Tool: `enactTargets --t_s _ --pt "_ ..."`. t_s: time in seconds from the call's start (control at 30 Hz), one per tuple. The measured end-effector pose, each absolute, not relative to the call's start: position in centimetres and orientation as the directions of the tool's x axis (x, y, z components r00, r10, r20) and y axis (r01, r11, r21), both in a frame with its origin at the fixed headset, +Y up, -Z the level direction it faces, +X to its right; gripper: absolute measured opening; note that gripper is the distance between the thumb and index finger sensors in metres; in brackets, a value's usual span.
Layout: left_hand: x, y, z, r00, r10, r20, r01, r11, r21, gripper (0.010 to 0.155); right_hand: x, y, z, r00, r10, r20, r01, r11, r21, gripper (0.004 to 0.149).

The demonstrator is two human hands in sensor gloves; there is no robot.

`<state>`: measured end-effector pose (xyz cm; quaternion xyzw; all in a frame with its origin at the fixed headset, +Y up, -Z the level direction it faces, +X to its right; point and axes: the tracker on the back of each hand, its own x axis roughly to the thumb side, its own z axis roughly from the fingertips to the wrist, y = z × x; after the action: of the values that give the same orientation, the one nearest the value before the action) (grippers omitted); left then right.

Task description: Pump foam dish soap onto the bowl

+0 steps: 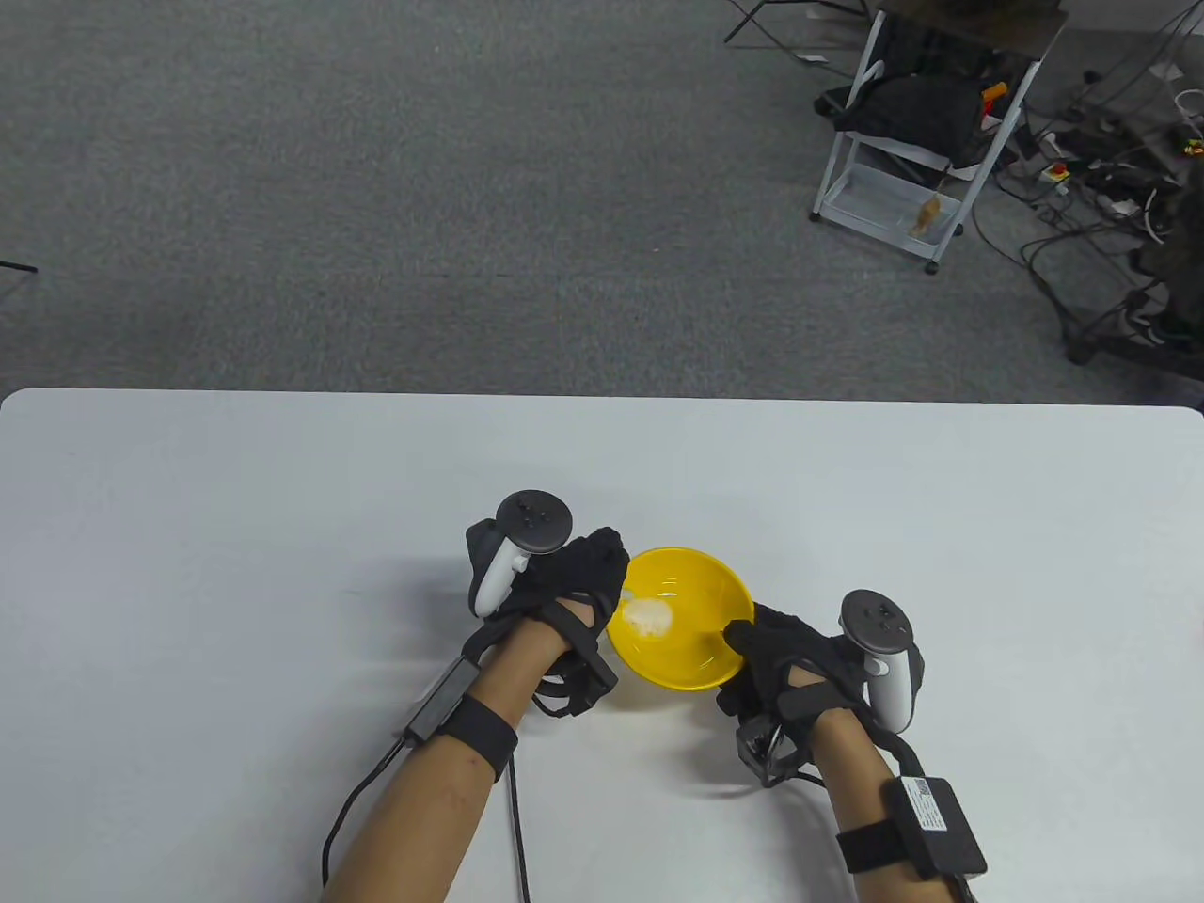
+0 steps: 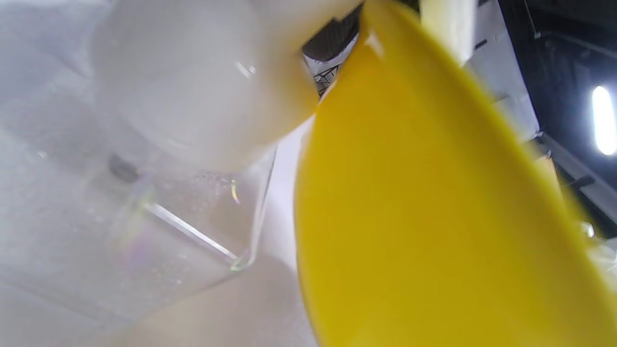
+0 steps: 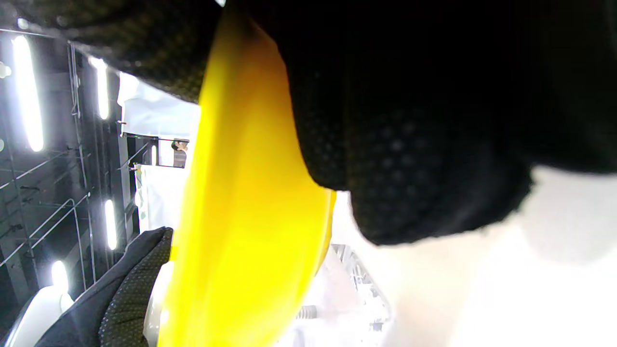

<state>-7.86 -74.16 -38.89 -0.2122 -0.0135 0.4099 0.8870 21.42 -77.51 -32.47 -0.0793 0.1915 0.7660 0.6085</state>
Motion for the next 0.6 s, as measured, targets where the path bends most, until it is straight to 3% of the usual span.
enactTargets --t_s 0.6 --pt "-8.4 -75.5 -38.7 0.549 0.813 -0.194 -0.812 0.464 -0.355 0.067 21.5 -77.5 -32.6 -0.226 0.907 -0.355 -0.966 -0.161 0.202 0.064"
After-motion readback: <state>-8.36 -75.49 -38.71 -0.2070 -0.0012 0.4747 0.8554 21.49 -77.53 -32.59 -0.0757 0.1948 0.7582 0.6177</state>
